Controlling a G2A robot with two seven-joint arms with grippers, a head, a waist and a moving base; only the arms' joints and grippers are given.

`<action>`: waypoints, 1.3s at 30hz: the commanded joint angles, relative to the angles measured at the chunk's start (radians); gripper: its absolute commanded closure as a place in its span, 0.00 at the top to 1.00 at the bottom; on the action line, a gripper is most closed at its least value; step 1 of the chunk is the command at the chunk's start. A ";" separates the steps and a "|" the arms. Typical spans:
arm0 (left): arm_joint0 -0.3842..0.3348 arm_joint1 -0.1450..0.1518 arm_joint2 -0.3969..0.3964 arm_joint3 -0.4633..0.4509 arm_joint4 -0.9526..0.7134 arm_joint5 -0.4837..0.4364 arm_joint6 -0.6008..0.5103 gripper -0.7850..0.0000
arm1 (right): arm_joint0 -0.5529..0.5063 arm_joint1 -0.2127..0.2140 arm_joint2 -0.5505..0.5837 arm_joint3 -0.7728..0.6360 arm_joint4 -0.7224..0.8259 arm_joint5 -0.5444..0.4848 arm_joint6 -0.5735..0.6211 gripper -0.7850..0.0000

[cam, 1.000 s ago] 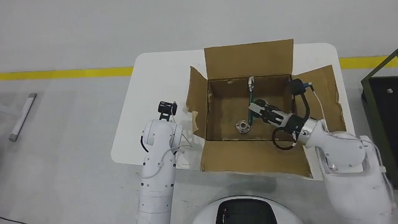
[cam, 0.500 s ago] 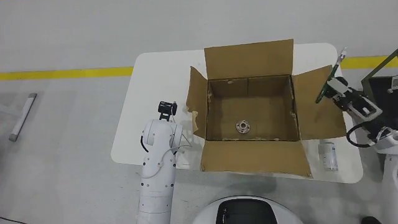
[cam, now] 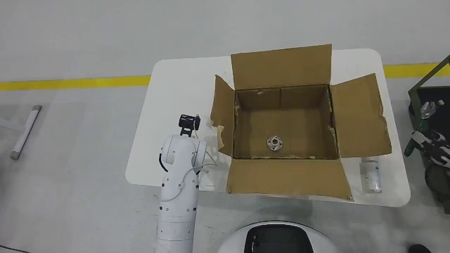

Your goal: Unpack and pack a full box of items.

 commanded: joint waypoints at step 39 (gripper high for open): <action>0.000 0.000 0.000 0.000 0.000 0.000 0.000 1.00 | -0.056 0.067 -0.254 0.068 -0.520 -0.049 0.133 0.29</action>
